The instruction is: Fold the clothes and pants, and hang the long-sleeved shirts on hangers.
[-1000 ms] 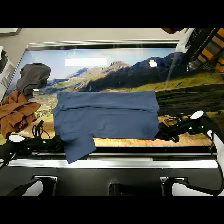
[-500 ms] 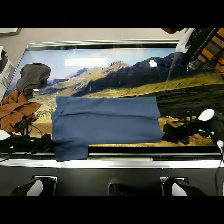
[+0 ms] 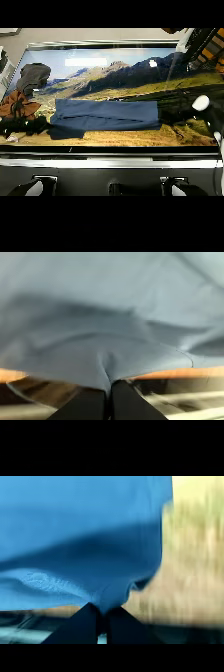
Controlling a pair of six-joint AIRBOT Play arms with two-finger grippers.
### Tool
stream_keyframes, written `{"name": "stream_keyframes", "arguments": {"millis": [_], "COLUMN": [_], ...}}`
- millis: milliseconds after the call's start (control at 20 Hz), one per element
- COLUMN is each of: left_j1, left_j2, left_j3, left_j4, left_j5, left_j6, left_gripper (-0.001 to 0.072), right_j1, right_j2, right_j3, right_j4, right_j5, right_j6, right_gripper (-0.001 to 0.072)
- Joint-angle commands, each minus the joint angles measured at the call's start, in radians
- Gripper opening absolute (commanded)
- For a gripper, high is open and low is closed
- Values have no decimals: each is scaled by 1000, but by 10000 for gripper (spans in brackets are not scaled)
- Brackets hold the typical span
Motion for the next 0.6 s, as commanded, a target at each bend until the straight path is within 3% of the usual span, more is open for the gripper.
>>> {"name": "stream_keyframes", "arguments": {"millis": [0,300,550], "left_j1": [-71,-96,-126], "left_j2": [-262,-647,-823], "left_j3": [215,644,787], "left_j4": [-5,-5,-6], "left_j5": [58,-2,-50], "left_j6": [26,25,25], "left_gripper": [17,17,18], "right_j1": [30,33,33], "right_j2": [-204,-413,-493], "right_j3": [194,390,398], "right_j4": [-91,-129,-51], "right_j5": [-60,-77,-153], "right_j6": [24,46,46], "right_gripper": [25,26,52]}}
